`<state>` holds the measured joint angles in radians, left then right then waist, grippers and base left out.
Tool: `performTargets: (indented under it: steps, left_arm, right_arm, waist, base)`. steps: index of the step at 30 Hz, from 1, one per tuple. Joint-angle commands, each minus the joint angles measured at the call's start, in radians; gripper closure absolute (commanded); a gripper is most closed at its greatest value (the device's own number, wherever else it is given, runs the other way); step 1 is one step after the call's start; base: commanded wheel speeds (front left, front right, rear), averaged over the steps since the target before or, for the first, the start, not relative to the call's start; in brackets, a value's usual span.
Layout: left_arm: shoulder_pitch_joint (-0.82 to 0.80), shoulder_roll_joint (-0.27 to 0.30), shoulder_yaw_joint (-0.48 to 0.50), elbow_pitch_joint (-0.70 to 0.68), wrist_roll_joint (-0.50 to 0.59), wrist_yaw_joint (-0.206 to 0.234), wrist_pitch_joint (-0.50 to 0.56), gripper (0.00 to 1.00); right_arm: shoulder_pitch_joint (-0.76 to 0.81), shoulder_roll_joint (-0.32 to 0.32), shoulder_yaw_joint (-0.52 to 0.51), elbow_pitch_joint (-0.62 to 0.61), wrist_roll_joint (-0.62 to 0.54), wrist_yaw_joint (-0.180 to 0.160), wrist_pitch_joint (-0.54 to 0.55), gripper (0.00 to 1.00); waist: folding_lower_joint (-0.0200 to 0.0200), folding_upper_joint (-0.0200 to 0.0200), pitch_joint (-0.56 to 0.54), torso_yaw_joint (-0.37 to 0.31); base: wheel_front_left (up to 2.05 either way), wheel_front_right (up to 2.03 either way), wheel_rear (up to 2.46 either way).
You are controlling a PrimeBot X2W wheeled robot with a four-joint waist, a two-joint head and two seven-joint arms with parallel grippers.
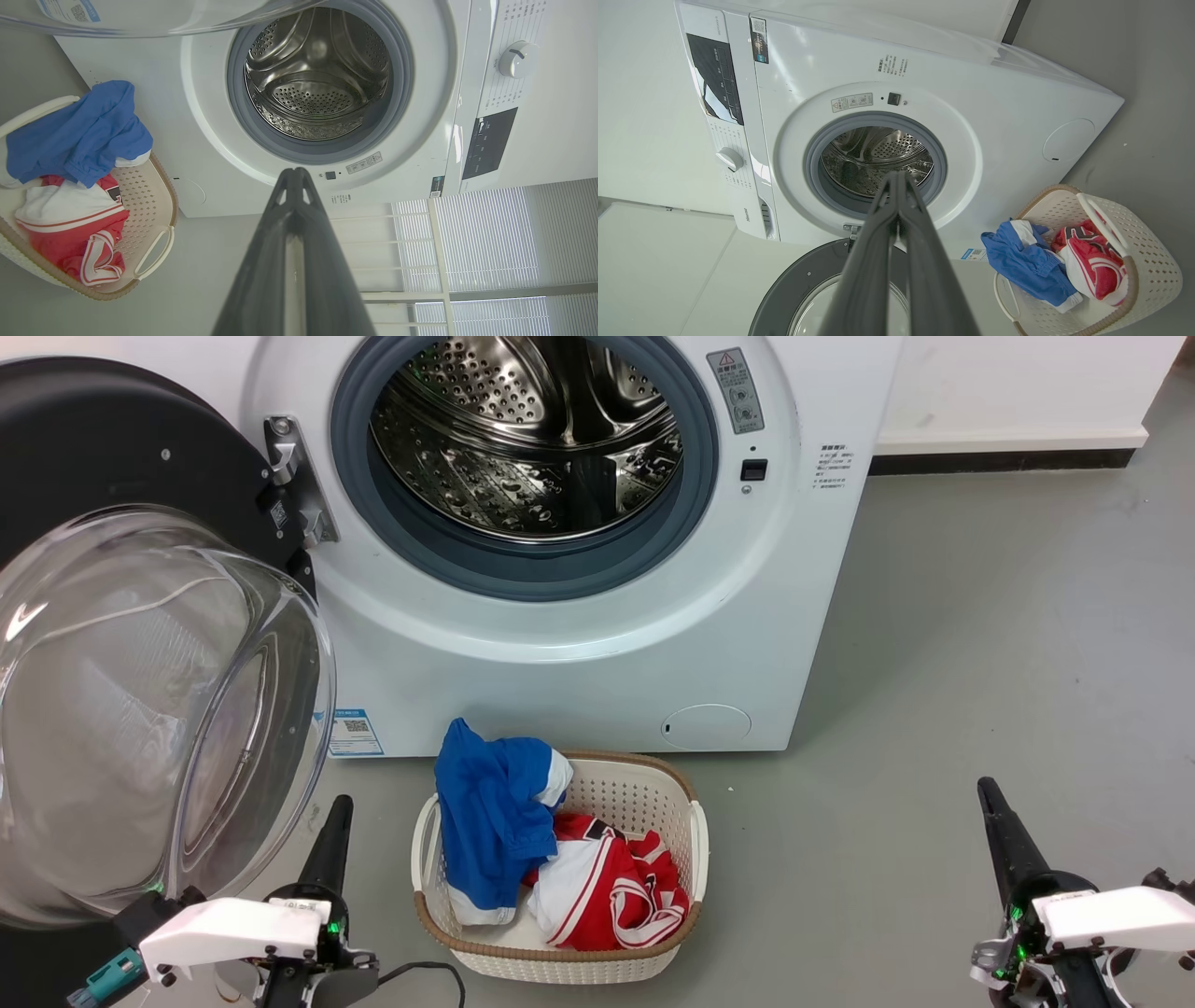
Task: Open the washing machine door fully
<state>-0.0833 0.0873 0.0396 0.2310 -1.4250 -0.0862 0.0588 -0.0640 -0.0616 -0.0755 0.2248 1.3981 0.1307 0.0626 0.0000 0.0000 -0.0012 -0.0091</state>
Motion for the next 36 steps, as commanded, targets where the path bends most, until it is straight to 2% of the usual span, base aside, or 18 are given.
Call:
performTargets:
  steps: [1,30,36]
  left_arm:
    - [-0.017,-0.002,0.011,0.0,-0.023,-0.009,0.006,1.0]
    - [-0.029,-0.031,0.069,0.015,-0.199,-0.048,0.05,1.0]
    - [-0.029,-0.032,0.07,0.015,-0.195,-0.048,0.05,1.0]
  right_arm:
    - [-0.026,-0.004,-0.004,-0.001,0.027,0.0,0.007,1.0]
    - [-0.05,0.001,-0.026,0.021,0.23,0.0,0.043,1.0]
    - [-0.049,0.002,-0.027,0.021,0.226,0.0,0.042,1.0]
  waist:
    - [0.0,0.0,0.0,0.001]
    - [0.0,0.0,0.004,0.009]
    - [0.0,0.0,0.004,0.009]
  base:
    - [0.0,0.0,0.0]
    - [0.0,0.0,0.0]
    - [0.0,0.0,0.0]
